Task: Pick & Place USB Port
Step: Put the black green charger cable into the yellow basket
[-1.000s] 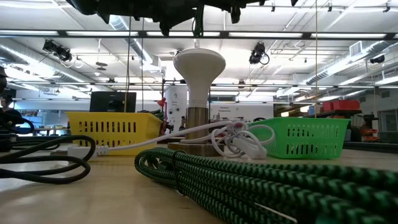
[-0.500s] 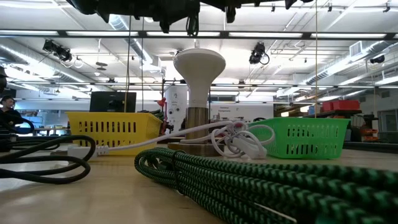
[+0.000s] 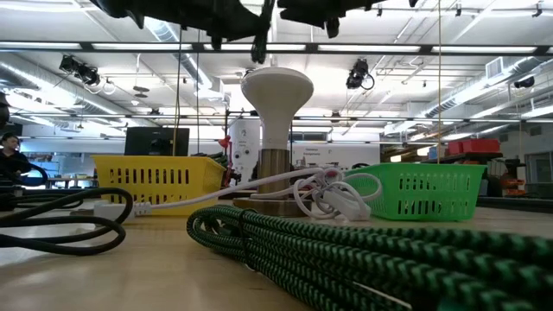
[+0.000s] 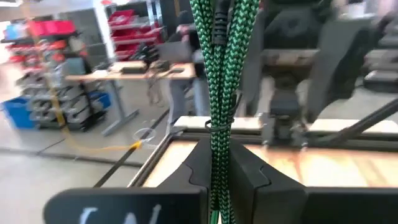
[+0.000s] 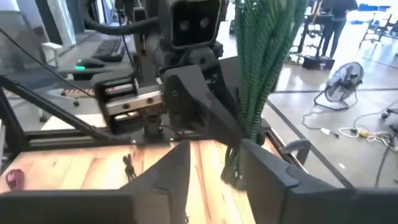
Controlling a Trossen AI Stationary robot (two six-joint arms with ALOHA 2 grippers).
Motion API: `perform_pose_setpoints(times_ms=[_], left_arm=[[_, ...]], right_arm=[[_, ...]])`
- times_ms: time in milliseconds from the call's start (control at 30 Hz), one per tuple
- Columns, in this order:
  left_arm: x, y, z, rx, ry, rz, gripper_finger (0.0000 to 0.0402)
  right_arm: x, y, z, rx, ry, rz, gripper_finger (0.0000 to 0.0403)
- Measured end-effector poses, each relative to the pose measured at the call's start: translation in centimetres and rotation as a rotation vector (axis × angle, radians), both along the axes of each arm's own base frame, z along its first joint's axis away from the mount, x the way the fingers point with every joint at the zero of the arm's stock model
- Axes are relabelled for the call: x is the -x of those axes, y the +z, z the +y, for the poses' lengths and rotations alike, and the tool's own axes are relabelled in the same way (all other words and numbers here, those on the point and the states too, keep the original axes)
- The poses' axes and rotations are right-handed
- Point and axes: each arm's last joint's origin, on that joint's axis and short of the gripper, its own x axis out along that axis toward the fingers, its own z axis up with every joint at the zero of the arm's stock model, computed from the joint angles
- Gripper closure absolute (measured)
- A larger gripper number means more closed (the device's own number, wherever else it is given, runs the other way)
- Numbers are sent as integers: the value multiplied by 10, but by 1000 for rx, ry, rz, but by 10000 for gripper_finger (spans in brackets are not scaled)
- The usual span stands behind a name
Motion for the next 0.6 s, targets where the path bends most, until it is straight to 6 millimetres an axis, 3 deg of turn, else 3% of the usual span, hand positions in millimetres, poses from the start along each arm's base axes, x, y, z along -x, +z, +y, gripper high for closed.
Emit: perform_pose_setpoints(times_ms=[267, 467, 600], left_arm=[[31, 8, -5, 104, 102, 98, 374], [55, -10, -24, 316, 107, 337, 374], [61, -23, -44, 402, 204, 442, 374]], right_arm=[[23, 4, -2, 21, -162, 120, 231], [37, 6, -6, 61, -328, 189, 240], [41, 8, -7, 73, -370, 195, 248]])
